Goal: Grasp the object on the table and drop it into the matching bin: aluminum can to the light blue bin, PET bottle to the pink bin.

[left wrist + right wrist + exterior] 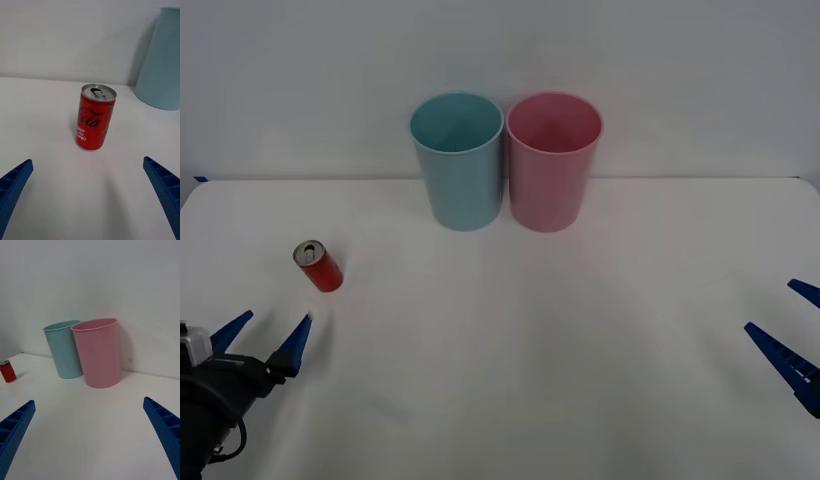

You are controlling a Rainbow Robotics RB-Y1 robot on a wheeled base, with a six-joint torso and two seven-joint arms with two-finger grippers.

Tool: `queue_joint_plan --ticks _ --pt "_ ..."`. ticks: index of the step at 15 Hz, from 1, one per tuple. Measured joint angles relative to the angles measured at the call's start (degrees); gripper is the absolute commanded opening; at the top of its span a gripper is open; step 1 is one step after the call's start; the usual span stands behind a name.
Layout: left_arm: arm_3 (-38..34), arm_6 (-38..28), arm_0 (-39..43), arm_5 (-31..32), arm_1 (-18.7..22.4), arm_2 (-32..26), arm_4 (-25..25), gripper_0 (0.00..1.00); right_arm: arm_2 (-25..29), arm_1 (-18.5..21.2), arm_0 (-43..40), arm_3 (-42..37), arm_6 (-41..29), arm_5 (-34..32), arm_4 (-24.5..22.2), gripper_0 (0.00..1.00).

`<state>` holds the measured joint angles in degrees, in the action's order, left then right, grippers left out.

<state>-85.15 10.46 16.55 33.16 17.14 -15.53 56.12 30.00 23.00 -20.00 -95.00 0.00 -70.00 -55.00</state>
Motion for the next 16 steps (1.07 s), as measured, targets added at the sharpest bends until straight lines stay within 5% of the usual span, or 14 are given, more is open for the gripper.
queue_joint_plan --ticks 16 --pt "16.2 0.4 -18.7 -5.4 -0.2 3.1 3.9 1.00 0.0 0.0 0.0 0.0 0.0 0.0 0.0 1.00"
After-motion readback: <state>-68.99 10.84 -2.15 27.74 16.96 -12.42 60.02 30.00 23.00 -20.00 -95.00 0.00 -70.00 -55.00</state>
